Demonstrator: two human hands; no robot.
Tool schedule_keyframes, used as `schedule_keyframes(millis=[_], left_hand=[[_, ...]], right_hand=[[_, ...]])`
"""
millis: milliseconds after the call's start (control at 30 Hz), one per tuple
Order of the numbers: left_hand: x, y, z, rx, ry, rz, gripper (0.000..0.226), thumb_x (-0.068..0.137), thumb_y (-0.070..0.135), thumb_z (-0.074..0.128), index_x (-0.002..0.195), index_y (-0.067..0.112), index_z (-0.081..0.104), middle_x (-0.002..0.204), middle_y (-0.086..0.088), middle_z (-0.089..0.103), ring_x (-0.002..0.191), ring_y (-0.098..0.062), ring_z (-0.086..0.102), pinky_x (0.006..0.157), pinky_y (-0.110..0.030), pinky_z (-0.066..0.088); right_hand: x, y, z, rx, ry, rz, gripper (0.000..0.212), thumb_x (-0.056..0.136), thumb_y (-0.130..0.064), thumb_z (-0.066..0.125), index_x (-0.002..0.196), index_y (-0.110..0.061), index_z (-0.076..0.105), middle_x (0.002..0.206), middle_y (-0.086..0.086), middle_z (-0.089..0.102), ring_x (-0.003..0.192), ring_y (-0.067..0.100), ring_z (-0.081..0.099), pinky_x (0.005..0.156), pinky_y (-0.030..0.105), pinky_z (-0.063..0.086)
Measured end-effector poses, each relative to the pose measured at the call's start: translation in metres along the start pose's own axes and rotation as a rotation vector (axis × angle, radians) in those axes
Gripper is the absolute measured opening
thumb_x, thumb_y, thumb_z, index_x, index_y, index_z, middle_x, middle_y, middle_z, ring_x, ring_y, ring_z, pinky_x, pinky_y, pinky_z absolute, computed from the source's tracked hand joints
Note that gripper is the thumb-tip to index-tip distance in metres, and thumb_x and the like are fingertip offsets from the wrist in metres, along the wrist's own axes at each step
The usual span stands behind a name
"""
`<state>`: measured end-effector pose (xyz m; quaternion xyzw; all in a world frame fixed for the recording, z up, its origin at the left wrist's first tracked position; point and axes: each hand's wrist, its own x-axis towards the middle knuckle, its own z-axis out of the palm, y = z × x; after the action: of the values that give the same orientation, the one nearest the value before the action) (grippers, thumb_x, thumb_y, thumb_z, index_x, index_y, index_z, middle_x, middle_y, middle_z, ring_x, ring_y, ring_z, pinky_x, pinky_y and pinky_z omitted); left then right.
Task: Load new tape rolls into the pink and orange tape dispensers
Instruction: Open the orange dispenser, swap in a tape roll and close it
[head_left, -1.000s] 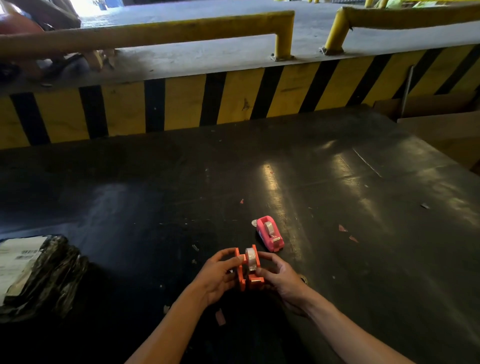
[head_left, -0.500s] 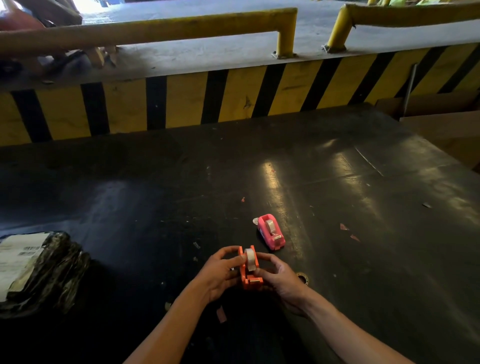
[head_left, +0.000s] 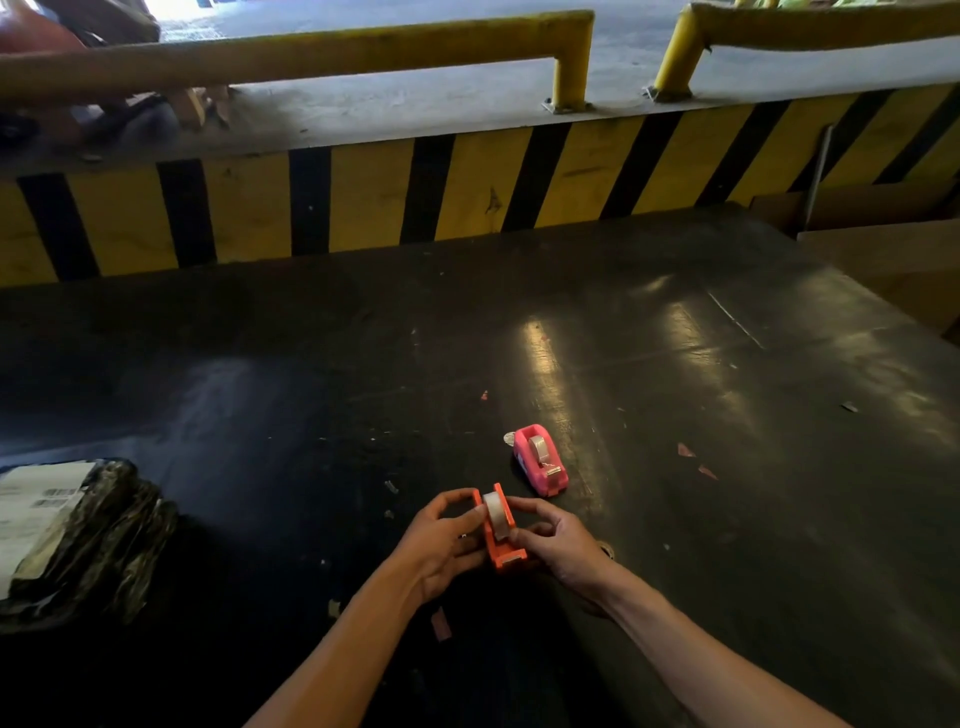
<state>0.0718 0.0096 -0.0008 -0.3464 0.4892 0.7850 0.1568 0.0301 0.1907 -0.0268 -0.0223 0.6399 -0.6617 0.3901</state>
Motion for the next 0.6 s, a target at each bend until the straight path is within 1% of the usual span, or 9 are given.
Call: schedule_keyframes(millis=[100, 167, 233, 267, 300, 367, 433, 500, 600], left_hand=[[-0.001, -0.005, 0.004, -0.077, 0.031, 0.015, 0.034, 0.093, 0.001, 0.061, 0.124, 0.013, 0.055, 0.116, -0.023, 0.065, 0.1, -0.038, 0.07, 0.077, -0.05, 0.061], [0.002, -0.009, 0.005, -0.145, 0.081, 0.028, 0.035, 0.093, 0.001, 0.061, 0.125, 0.012, 0.052, 0.116, -0.023, 0.064, 0.1, -0.037, 0.07, 0.076, -0.049, 0.06], [0.004, -0.013, 0.005, -0.2, 0.117, 0.036, 0.037, 0.093, 0.001, 0.062, 0.125, 0.013, 0.049, 0.116, -0.024, 0.065, 0.096, -0.036, 0.072, 0.074, -0.048, 0.061], [0.004, -0.014, 0.005, -0.203, 0.126, 0.04, 0.037, 0.092, 0.002, 0.063, 0.124, 0.014, 0.048, 0.115, -0.024, 0.065, 0.094, -0.035, 0.073, 0.074, -0.047, 0.061], [0.003, -0.016, 0.005, -0.189, 0.13, 0.048, 0.038, 0.092, 0.003, 0.064, 0.124, 0.015, 0.048, 0.116, -0.023, 0.065, 0.095, -0.034, 0.073, 0.076, -0.047, 0.062], [0.0, -0.022, 0.004, -0.105, 0.123, 0.082, 0.04, 0.092, 0.005, 0.064, 0.126, 0.016, 0.047, 0.121, -0.021, 0.062, 0.102, -0.032, 0.071, 0.088, -0.046, 0.06], [-0.001, -0.033, -0.004, 0.125, 0.123, 0.161, 0.045, 0.092, 0.009, 0.066, 0.129, 0.02, 0.045, 0.131, -0.015, 0.056, 0.111, -0.027, 0.065, 0.097, -0.044, 0.056], [-0.002, -0.045, -0.018, 0.519, 0.116, 0.318, 0.053, 0.089, 0.015, 0.069, 0.133, 0.03, 0.043, 0.14, -0.005, 0.049, 0.124, -0.021, 0.055, 0.105, -0.042, 0.05], [-0.002, -0.061, -0.036, 1.021, -0.005, 0.521, 0.066, 0.086, 0.02, 0.07, 0.141, 0.04, 0.038, 0.147, 0.008, 0.041, 0.133, -0.01, 0.044, 0.111, -0.033, 0.042]], right_hand=[[-0.002, -0.004, 0.002, -0.048, 0.028, 0.001, 0.032, 0.097, -0.024, 0.059, 0.129, -0.023, 0.062, 0.12, 0.012, 0.068, 0.107, 0.024, 0.069, 0.09, 0.036, 0.058], [-0.003, -0.006, 0.004, -0.091, 0.061, -0.016, 0.034, 0.099, -0.036, 0.053, 0.128, -0.022, 0.063, 0.119, 0.007, 0.069, 0.108, 0.021, 0.067, 0.091, 0.034, 0.056], [-0.005, -0.006, 0.005, -0.245, 0.037, -0.057, 0.045, 0.09, -0.045, 0.063, 0.131, -0.024, 0.058, 0.122, 0.0, 0.064, 0.112, 0.016, 0.062, 0.095, 0.032, 0.053], [-0.005, -0.004, 0.005, -0.374, 0.03, -0.084, 0.053, 0.086, -0.044, 0.07, 0.133, -0.026, 0.055, 0.125, -0.004, 0.062, 0.114, 0.014, 0.059, 0.099, 0.032, 0.051], [-0.005, -0.001, 0.004, -0.49, 0.04, -0.109, 0.057, 0.084, -0.042, 0.073, 0.135, -0.026, 0.052, 0.126, -0.006, 0.06, 0.116, 0.012, 0.057, 0.102, 0.034, 0.049], [-0.006, 0.005, 0.002, -0.61, 0.075, -0.146, 0.055, 0.086, -0.037, 0.073, 0.135, -0.028, 0.05, 0.124, -0.009, 0.059, 0.115, 0.009, 0.056, 0.105, 0.036, 0.047], [-0.008, 0.009, -0.003, -0.646, 0.053, -0.147, 0.05, 0.089, -0.034, 0.07, 0.134, -0.029, 0.049, 0.12, -0.01, 0.058, 0.112, 0.007, 0.056, 0.102, 0.031, 0.047], [-0.011, 0.014, -0.008, -0.74, -0.014, -0.133, 0.049, 0.09, -0.031, 0.067, 0.135, -0.03, 0.047, 0.124, -0.008, 0.056, 0.113, 0.007, 0.054, 0.098, 0.025, 0.044], [-0.012, 0.025, -0.015, -0.908, -0.083, -0.132, 0.048, 0.089, -0.032, 0.068, 0.132, -0.029, 0.048, 0.126, -0.002, 0.057, 0.114, 0.011, 0.054, 0.1, 0.03, 0.045]])
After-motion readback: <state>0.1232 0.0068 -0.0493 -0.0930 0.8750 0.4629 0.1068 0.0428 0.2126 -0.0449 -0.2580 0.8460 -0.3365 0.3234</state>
